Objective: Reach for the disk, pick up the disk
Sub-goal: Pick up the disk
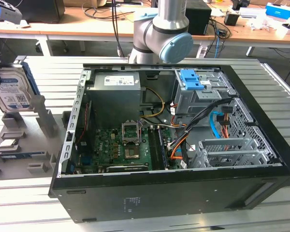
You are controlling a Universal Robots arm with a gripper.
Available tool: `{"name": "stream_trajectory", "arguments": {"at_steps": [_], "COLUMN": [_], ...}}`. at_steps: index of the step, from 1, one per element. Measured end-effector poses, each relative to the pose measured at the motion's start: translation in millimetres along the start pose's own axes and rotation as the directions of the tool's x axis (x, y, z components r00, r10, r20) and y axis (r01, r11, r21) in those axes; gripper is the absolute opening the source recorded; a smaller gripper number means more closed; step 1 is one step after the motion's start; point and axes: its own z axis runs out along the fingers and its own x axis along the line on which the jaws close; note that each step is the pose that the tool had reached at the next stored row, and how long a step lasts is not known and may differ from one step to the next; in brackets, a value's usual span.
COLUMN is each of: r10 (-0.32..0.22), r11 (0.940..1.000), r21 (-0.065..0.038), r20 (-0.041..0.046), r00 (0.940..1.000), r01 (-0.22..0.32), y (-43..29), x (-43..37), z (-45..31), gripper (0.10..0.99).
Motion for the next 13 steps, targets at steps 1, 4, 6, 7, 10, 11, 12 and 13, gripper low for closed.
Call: {"name": "stream_trajectory", "arguments": {"at_steps": [1, 4, 6, 7, 10, 11, 12, 13], "r10": [0.0, 0.0, 0.0, 0.0, 0.0, 0.0, 0.0, 0.0], "r11": [1.0, 1.0, 1.0, 1.0, 1.0, 1.0, 1.0, 1.0], "r21": [0.0, 0.0, 0.0, 0.0, 0.0, -0.001, -0.001, -0.001], "r20": [0.0, -0.0001, -0.0002, -0.0002, -0.0004, -0.0005, -0.0006, -0.0007], "r00": [1.0, 1.0, 1.0, 1.0, 1.0, 1.0, 1.0, 1.0], "r01": [0.0, 0.0, 0.0, 0.0, 0.0, 0.0, 0.0, 0.0], "y": [0.0, 0.0, -0.1, -0.1, -0.2, -0.2, -0.2, -0.2], "x": [0.0, -0.3, -0.4, -0.4, -0.7, -0.8, -0.9, -0.9], "z": [-1.6, -6.8, -10.3, -12.3, -20.1, -23.4, -25.5, -27.7], "gripper": [0.369, 0.369, 0.369, 0.369, 0.369, 0.369, 0.369, 0.369]}}
